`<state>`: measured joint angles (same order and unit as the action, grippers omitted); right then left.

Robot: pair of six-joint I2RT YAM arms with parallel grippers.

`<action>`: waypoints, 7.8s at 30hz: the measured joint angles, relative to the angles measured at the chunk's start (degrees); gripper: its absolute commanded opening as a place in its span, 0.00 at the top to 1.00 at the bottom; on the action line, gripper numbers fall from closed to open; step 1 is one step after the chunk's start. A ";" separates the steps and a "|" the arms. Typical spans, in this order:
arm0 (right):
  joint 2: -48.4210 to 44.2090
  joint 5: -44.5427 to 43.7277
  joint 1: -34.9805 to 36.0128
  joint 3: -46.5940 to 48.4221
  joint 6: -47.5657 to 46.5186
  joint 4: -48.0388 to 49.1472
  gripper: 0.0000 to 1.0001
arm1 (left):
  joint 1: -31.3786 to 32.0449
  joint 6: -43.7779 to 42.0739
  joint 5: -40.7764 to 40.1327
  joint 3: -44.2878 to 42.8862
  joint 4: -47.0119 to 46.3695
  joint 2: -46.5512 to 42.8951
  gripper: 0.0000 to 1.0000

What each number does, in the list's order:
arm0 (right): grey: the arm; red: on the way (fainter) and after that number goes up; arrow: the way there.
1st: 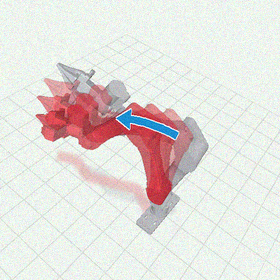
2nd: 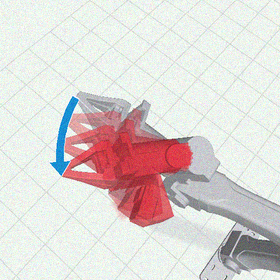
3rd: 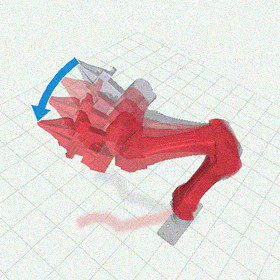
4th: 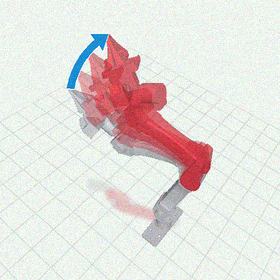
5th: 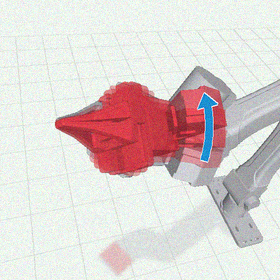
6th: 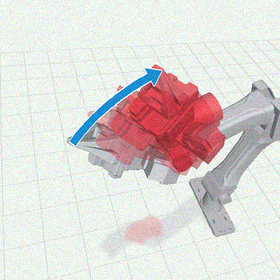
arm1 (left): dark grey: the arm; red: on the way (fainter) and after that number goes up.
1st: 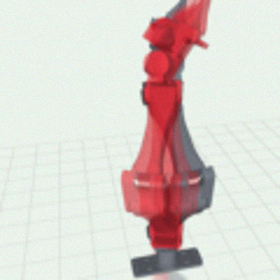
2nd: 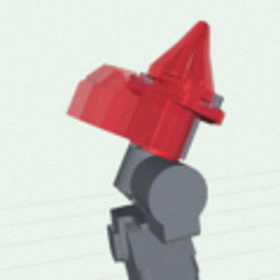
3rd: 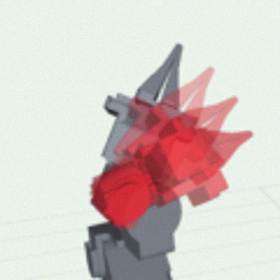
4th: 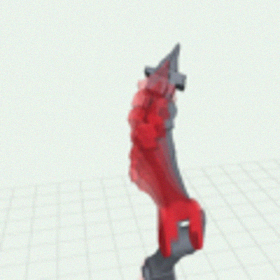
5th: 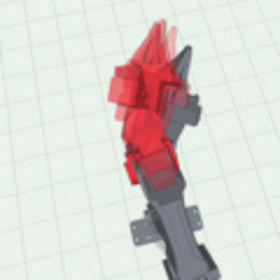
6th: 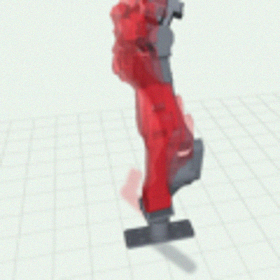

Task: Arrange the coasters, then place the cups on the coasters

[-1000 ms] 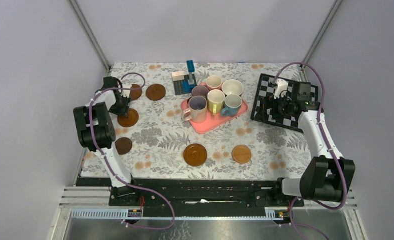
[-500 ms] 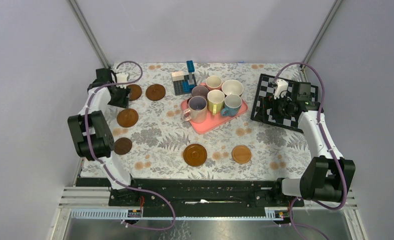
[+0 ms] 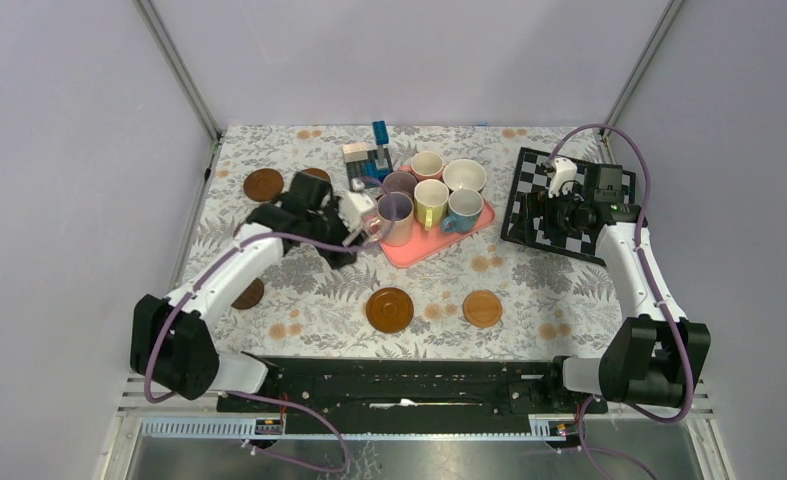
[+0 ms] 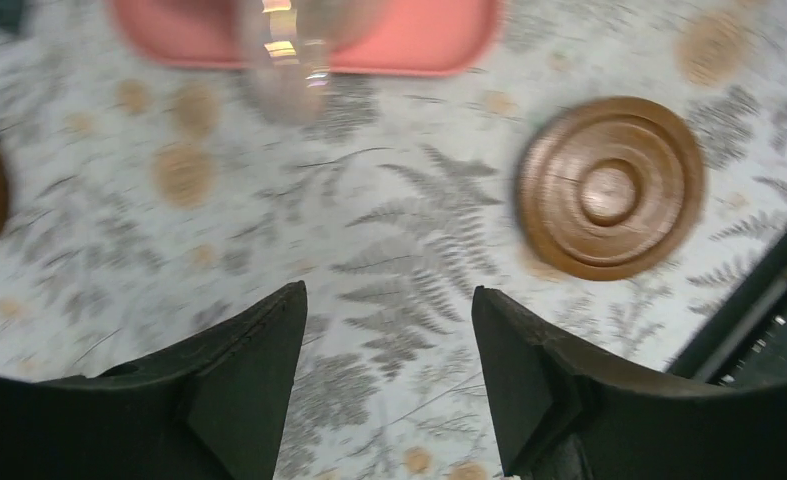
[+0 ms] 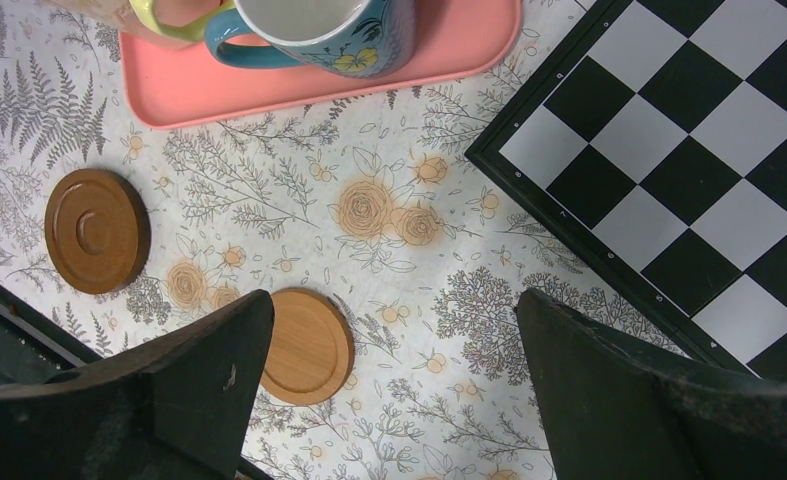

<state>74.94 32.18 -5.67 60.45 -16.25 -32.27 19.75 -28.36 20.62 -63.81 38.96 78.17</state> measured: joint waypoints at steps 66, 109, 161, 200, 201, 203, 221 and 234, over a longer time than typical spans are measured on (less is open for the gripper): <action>-0.33 -0.28 0.00 -0.76 0.17 0.09 0.02 | -14.97 5.86 -12.57 -3.98 -11.58 26.49 0.53; -0.33 -1.20 0.00 -0.76 0.15 0.09 0.02 | -17.59 7.04 -9.84 -16.94 -6.45 25.90 0.31; 3.45 2.89 -10.62 2.54 9.22 3.65 0.02 | 42.49 13.40 -11.45 -33.73 -11.72 47.32 0.29; 4.63 5.03 -10.64 3.45 9.07 0.90 0.02 | 37.24 8.68 -11.61 -4.50 -10.19 27.26 0.38; 4.61 5.03 -10.64 3.45 9.07 0.90 0.02 | 36.63 8.63 -11.56 -3.54 -10.12 26.49 0.38; 4.61 5.07 -10.64 3.45 9.05 0.90 0.02 | 34.91 8.52 -11.37 -1.14 -10.08 24.61 0.38; 4.61 5.55 -10.64 3.45 9.05 0.90 0.02 | 11.74 1.66 -11.58 14.64 -5.14 9.64 0.38; 4.48 6.40 -10.64 3.43 9.05 1.36 0.02 | -8.13 -6.99 -12.74 16.24 -2.54 7.39 0.38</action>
<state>79.42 38.59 -16.32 63.88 -7.20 -30.92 11.62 -35.35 7.88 -47.57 36.42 85.56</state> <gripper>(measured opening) 0.985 0.621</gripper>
